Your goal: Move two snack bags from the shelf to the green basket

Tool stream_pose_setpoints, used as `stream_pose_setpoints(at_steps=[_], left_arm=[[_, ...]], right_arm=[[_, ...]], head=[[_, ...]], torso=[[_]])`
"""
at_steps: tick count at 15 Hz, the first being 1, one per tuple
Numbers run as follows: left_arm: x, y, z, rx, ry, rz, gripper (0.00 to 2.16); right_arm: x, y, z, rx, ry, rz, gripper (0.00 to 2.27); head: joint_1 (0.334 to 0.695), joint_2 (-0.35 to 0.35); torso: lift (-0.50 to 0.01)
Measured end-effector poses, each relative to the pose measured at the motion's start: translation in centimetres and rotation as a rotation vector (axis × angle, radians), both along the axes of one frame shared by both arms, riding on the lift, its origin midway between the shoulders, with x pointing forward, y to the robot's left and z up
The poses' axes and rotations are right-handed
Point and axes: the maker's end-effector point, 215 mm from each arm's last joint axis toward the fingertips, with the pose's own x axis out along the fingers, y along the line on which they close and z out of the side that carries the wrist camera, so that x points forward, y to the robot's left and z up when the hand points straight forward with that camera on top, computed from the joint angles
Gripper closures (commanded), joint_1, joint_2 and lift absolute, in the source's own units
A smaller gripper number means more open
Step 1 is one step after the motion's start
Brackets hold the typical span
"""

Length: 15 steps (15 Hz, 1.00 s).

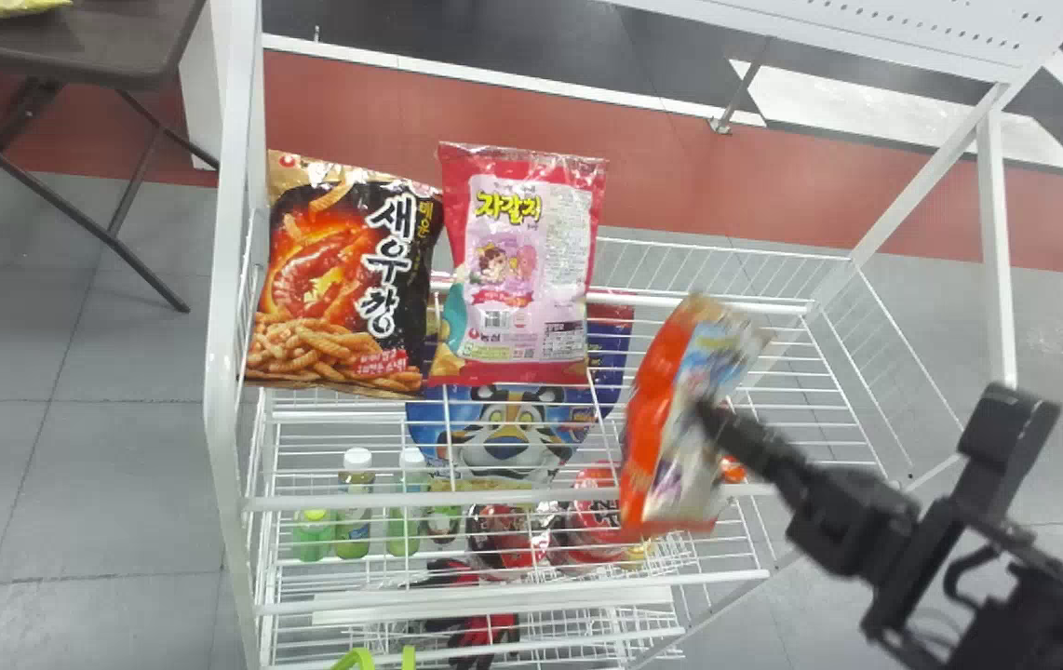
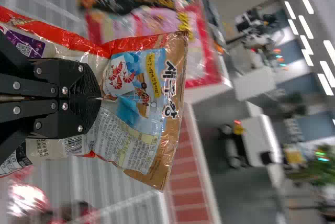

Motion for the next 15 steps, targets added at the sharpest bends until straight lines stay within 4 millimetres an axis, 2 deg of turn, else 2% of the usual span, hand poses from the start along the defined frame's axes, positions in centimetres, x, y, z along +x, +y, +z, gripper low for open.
stream_pose_setpoints(at_steps=[2,3,6,8,9,12,15], left_arm=[[0.0,0.0,0.0,-0.001,0.000,0.002,2.15],[0.0,-0.1,-0.1,-0.002,0.000,0.002,2.15],[-0.1,-0.2,-0.1,-0.002,0.000,-0.001,2.15],[-0.3,-0.4,-0.1,-0.003,0.001,-0.004,2.15],[-0.3,-0.4,0.0,-0.003,0.000,-0.004,2.15],[-0.3,-0.4,0.0,-0.004,-0.004,-0.004,2.15],[-0.2,-0.5,0.0,-0.004,-0.006,-0.004,2.15]], right_arm=[[-5.7,3.4,-2.0,0.101,0.217,0.069,2.25],[-7.3,4.1,-1.7,0.118,0.263,0.089,2.25],[-7.7,4.8,0.4,0.101,0.244,0.115,2.25],[-7.7,5.7,0.1,0.098,0.251,0.131,2.25],[-8.0,6.4,-0.7,0.102,0.274,0.143,2.25],[-10.2,9.6,-5.5,0.142,0.401,0.195,2.25],[-12.4,12.3,-9.1,0.148,0.506,0.244,2.25]], head=[[0.695,-0.350],[0.695,-0.350],[0.695,-0.350],[0.695,-0.350],[0.695,-0.350],[0.695,-0.350],[0.695,-0.350]], torso=[[-0.016],[-0.016],[-0.016],[-0.016],[-0.016],[-0.016],[-0.016]])
